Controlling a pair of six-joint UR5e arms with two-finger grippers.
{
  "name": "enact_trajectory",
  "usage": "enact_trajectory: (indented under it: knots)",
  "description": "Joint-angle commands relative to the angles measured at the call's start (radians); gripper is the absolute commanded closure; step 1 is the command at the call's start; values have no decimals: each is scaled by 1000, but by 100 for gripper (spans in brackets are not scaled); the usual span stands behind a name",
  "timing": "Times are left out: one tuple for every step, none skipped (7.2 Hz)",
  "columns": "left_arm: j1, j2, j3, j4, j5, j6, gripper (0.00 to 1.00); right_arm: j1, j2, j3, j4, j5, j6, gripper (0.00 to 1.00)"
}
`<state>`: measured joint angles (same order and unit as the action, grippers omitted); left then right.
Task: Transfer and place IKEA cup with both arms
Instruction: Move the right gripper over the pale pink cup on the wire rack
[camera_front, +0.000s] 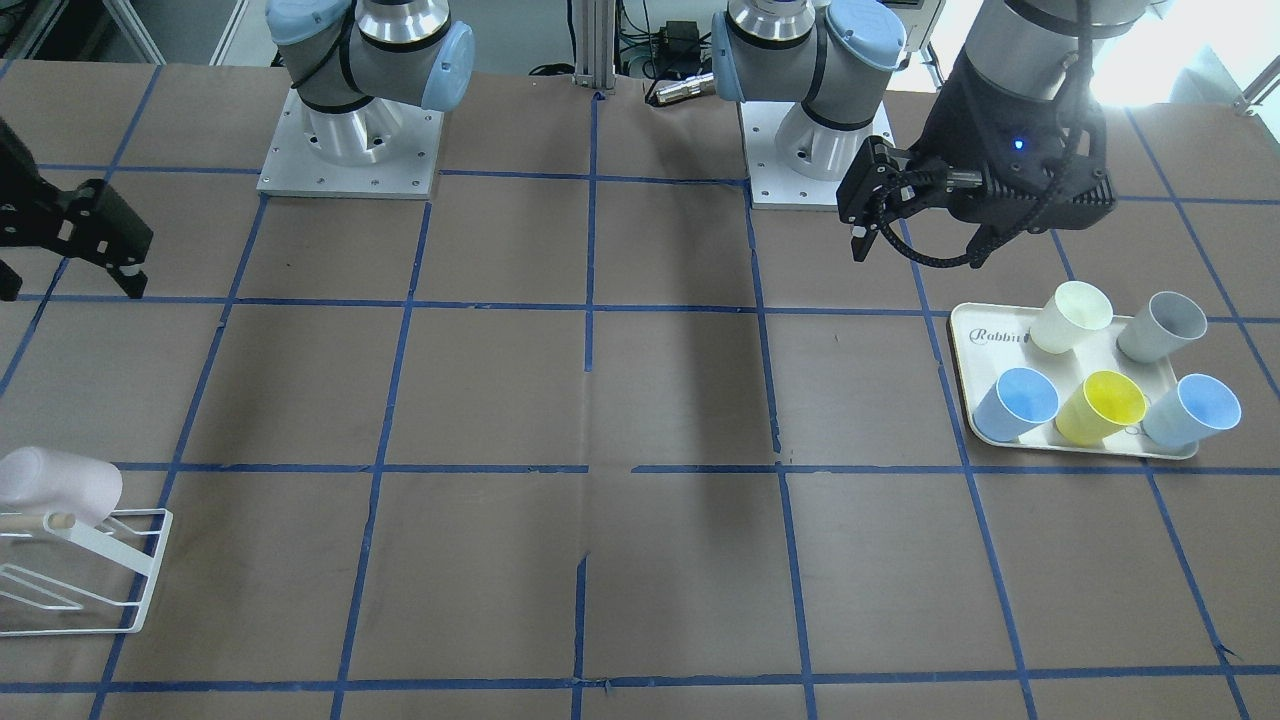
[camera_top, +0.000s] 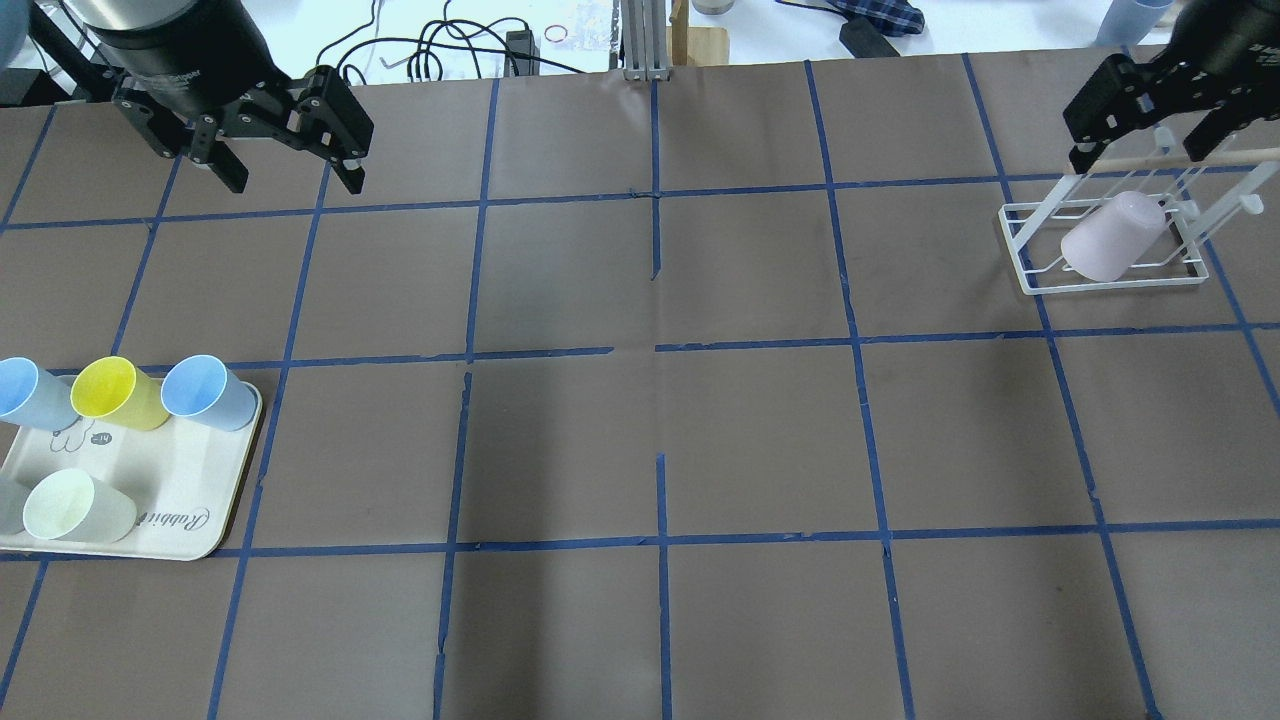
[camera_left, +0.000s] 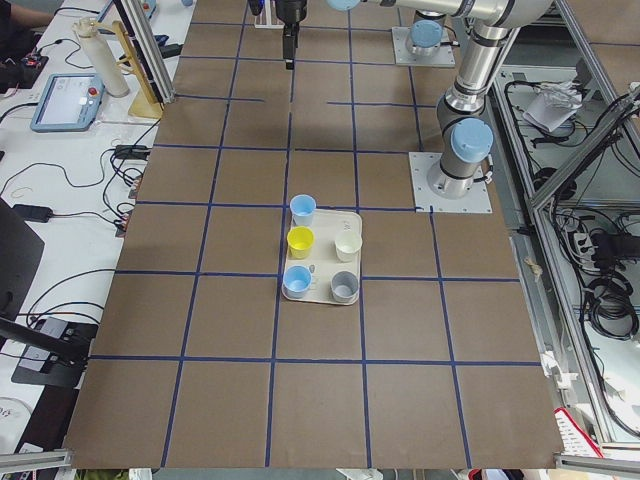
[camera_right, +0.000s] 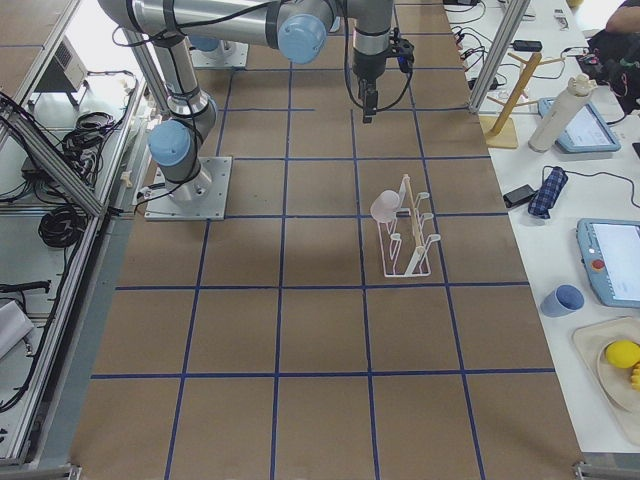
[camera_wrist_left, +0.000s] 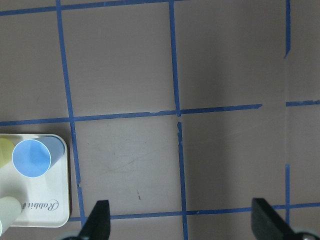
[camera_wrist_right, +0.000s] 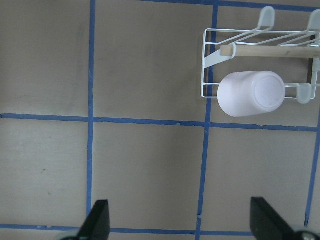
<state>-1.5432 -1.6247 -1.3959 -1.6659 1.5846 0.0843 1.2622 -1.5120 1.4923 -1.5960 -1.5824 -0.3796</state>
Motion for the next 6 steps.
enact_trajectory:
  knots:
    - [0,0,0,0,0,0,0,-78,38,8,-59,-5,-116,1]
    - [0,0,0,0,0,0,0,-98,65,9,-73,-4,-119,1]
    - [0,0,0,0,0,0,0,-108,85,9,-84,-4,-145,2]
    - [0,0,0,1,-1,0,0,-110,123,11,-122,-4,-256,6]
    - [0,0,0,0,0,-1,0,-110,150,11,-151,-2,-263,7]
    - [0,2,0,0,0,-1,0,-112,176,12,-162,5,-263,7]
